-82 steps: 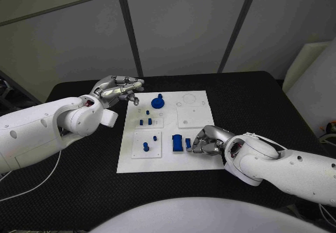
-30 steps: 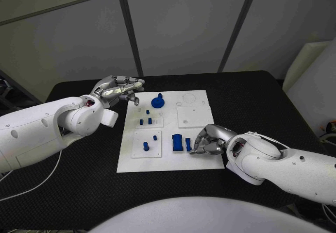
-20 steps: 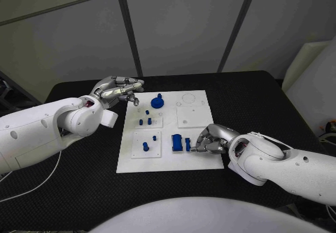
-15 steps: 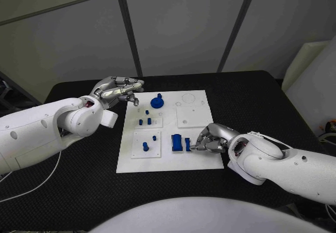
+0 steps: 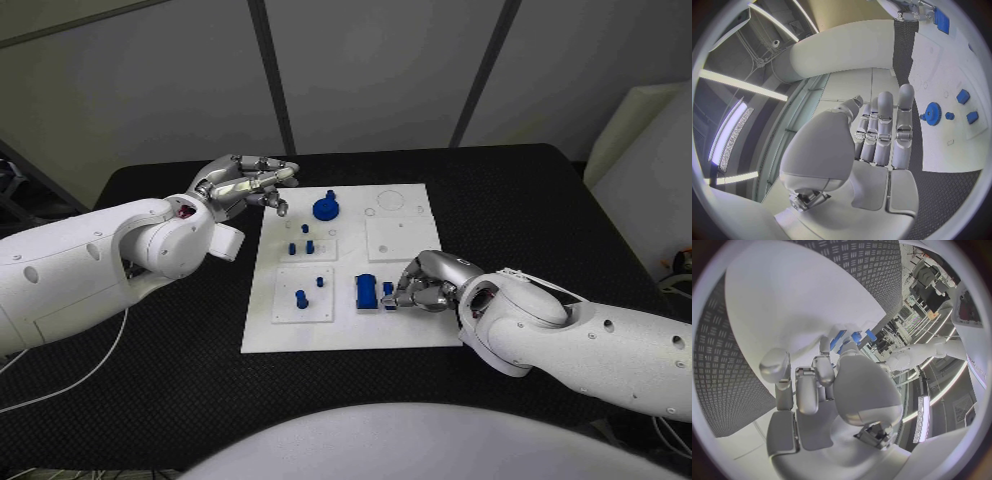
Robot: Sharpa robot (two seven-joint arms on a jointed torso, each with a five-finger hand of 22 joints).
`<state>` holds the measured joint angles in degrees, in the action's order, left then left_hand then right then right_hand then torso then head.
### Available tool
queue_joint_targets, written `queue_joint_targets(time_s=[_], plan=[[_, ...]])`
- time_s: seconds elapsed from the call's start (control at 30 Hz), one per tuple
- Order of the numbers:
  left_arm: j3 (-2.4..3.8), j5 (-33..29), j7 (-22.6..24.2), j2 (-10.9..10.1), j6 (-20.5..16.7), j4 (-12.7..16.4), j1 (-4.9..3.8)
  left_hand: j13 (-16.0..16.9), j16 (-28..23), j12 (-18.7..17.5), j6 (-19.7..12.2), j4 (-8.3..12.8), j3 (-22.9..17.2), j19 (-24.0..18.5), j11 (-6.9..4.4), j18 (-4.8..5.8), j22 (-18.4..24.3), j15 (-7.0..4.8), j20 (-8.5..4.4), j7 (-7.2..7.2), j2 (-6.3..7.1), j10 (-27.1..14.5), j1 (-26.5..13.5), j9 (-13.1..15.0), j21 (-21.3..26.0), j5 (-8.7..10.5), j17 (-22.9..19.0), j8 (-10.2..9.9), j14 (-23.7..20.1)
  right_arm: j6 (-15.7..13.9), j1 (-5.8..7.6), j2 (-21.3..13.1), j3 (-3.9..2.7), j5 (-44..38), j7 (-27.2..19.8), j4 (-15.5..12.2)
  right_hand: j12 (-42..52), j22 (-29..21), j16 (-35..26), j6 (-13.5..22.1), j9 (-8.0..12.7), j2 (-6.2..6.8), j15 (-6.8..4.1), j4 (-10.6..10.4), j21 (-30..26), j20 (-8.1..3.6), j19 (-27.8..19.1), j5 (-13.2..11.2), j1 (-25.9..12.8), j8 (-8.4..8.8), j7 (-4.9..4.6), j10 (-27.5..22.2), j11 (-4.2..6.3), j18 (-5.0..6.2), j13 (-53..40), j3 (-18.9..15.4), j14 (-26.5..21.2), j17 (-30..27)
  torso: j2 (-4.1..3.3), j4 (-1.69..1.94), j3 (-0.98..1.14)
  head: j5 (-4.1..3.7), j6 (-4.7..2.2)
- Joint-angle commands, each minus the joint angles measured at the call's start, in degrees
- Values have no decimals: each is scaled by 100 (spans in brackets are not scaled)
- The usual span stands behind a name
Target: Assemble the parts on the task board
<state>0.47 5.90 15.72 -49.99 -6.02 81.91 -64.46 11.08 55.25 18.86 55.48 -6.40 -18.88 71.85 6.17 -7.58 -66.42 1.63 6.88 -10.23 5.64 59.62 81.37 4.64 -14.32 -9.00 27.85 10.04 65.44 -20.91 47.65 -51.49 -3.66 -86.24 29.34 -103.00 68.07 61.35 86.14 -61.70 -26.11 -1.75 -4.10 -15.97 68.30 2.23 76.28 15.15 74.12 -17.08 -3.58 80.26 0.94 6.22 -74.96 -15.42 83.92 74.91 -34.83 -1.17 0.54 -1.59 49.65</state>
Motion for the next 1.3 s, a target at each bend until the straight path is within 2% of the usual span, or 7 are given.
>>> queue_joint_targets(time_s=[0.03, 0.27, 0.47, 0.83, 1.13, 1.23, 1.3], plan=[[4, -15, -3, -2, 64, 9, -7, 1, 19, 30, -27, 36, -5, 16, -6, -280, 7, -5, 7, -4, -15, -36, 32, -9, 33, -20, -6, 36, -34, 117, 5, 19, 0, -221, 49, 3, 33, 1, -15, -29, -7, 14, -31, 38, 22, -15, 25, 26, 78, -35, 27, 38, -9, -31, 0, -9, 474, 845, 7, -11, 1, 6, 4], [4, -15, -2, -7, 62, 12, -7, 0, 22, 40, -31, 46, -8, 18, -5, -280, 11, -6, 6, -7, -17, -41, 46, -10, 36, -22, -10, 42, -37, 197, 5, 11, 0, -528, 250, 35, 26, 13, -16, -28, -22, -25, -47, 214, 26, -30, 29, 61, 430, -56, 48, 35, 11, -33, 2, 72, 473, 845, 14, -7, 2, 6, -5], [4, -15, 0, -16, 60, 15, -7, 0, 22, 40, -31, 46, -8, 18, -5, -280, 11, -6, 6, -7, -17, -41, 46, -10, 36, -22, -10, 42, -37, 194, 5, -22, 0, -742, 342, 48, 36, 37, -5, -39, -32, -122, -61, 347, 39, -45, 41, -216, 710, -77, 63, 45, 26, -38, -7, 145, 477, 865, 16, -6, 3, 4, -13], [4, -15, 2, -27, 53, 26, -7, 0, 22, 40, -31, 46, -8, 18, -5, -280, 11, -6, 6, -7, -17, -41, 46, -10, 36, -22, -10, 42, -37, 29, 5, -19, 1, -722, 180, 26, 24, 31, -15, -31, -38, -99, -45, 222, 29, -36, 35, -368, 543, -88, 37, 46, 3, -39, 0, 2, 474, 851, 4, -12, 6, 7, -46], [4, -15, 15, -27, 44, 30, -6, -1, 24, 45, -33, 46, -6, 19, -3, -279, 12, -5, 6, -9, -17, -44, 45, -11, 38, -22, -11, 44, -39, -475, 8, -186, 0, 145, -1027, -49, -222, -272, -157, 161, -10, -50, 1, 4, -223, -2, -131, -117, 322, -8, -35, -99, -57, 20, 158, -168, 422, 636, 23, -7, 2, -3, -75], [4, -15, 33, -8, 39, -3, -5, -2, 25, 49, -36, 40, 1, 20, 0, -278, 14, -2, 7, -11, -13, -48, 34, -11, 40, -19, -13, 46, -40, -576, 147, -260, -2, 1043, -1878, 93, -752, -1057, -577, 464, 60, -74, 88, 33, -891, 67, -562, -73, 471, 159, -163, -426, -164, 162, 500, -154, 263, 58, 54, -12, -13, -24, -124], [4, -16, 52, 10, 25, -48, -1, -2, 26, 53, -38, 34, 7, 20, 2, -277, 16, 0, 8, -11, -10, -50, 23, -12, 42, -18, -15, 47, -42, -550, 268, -258, -2, 1715, -2360, 265, -1710, -2078, -1219, 686, 122, -127, 169, 89, -1803, 140, -1131, -54, 657, 296, -269, -992, -258, 342, 1144, -114, 16, -722, 93, -27, -15, -15, -130]])
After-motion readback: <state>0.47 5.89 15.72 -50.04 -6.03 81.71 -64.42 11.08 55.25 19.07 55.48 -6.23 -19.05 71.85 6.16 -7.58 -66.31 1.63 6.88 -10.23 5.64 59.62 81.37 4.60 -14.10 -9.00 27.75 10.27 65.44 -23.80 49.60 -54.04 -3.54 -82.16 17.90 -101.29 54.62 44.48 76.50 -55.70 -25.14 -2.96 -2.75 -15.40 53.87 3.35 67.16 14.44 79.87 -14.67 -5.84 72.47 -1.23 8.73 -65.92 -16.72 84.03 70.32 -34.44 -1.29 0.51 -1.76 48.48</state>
